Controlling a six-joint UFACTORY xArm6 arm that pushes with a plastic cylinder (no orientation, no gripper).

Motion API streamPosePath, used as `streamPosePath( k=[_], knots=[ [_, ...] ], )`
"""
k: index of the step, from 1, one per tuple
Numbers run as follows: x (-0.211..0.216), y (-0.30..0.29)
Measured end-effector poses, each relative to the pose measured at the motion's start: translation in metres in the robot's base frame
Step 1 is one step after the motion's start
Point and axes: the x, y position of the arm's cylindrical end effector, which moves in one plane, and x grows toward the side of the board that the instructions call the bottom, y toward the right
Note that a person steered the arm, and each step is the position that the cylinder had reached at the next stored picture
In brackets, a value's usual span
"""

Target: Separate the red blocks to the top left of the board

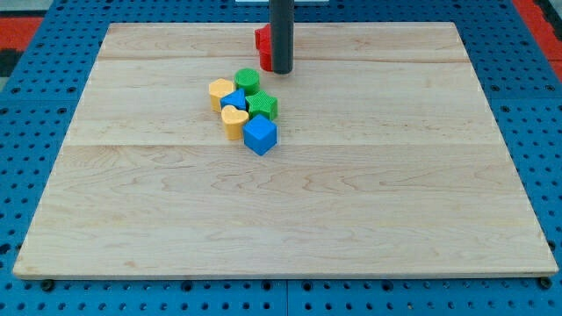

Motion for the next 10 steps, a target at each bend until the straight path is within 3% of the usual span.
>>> streamPosePath(
  k=[3,7,8,10],
  knots=[
    [-0.094,0.036],
    [-0.078,-0.106],
    [-0.068,-0.091],
    [-0.054,-0.192]
  ],
)
